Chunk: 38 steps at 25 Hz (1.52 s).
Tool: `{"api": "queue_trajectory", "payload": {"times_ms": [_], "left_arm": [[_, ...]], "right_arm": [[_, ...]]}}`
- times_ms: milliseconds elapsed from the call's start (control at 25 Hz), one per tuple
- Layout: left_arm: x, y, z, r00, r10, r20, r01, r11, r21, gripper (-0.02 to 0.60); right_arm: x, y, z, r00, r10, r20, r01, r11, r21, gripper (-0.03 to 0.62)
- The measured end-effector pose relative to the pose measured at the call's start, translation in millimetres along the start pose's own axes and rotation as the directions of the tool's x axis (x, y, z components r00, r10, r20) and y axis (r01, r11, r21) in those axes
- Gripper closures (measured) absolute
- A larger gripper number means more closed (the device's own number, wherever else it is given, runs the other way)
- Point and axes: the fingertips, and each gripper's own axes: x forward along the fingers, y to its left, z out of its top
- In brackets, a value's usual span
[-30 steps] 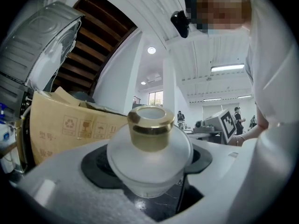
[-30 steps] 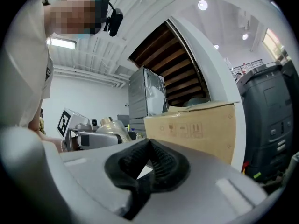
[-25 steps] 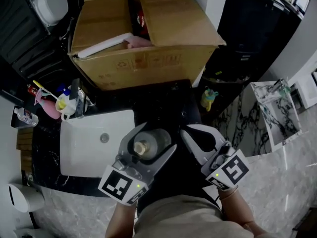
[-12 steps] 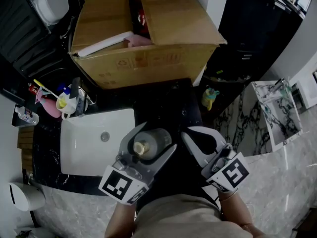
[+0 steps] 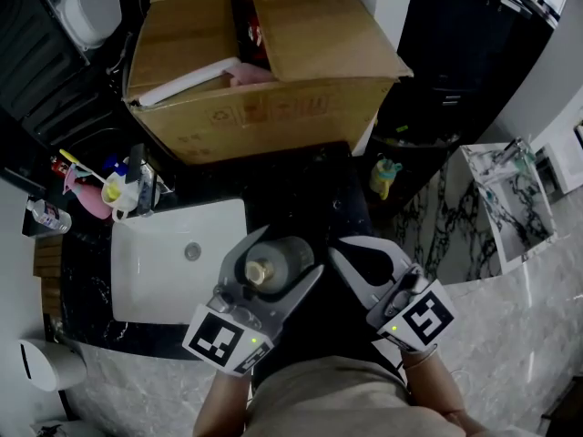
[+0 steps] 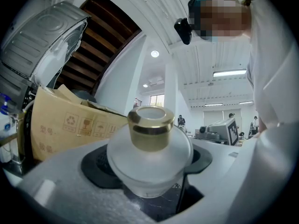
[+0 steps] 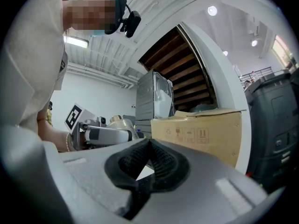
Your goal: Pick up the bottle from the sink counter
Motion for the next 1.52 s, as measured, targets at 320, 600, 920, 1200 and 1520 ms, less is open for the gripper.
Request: {"api": "queue_trajectory", "payload": {"times_ms": [320, 600, 920, 1200, 1520], "left_arm": [[4.3, -1.8, -1.3, 1.000, -0.010, -0.001, 0.010, 1.000, -0.024, 0.238], [5.4, -2.5, -2.5, 1.000, -0.014, -0.012, 0.014, 1.000, -0.017, 0.238], [7.9, -2.9, -5.9, 0.999, -0.024, -0.023, 0.023, 1.000, -0.014, 0.238], [7.6, -4.0, -7.0, 0.999, -0.027, -0.026, 0.027, 1.000, -0.014, 0.238], [6.6, -2.9, -10.2, 0.999, -0.031, -0.034, 0.030, 0.999, -0.010, 0.238]], "right_arm": [[-2.8, -3.8, 1.0, 1.000, -0.011, -0.001, 0.011, 1.000, 0.006, 0.591], [-3.2, -6.3, 1.3, 1.000, -0.012, -0.002, 0.012, 1.000, 0.010, 0.591], [-3.5, -6.7, 1.8, 1.000, -0.001, -0.001, 0.001, 1.000, 0.013, 0.591], [-3.1, -3.7, 0.5, 1.000, 0.013, -0.005, -0.013, 1.000, 0.024, 0.591], [-2.9, -3.5, -0.5, 1.000, 0.017, -0.012, -0.016, 0.999, 0.032, 0.591]]}}
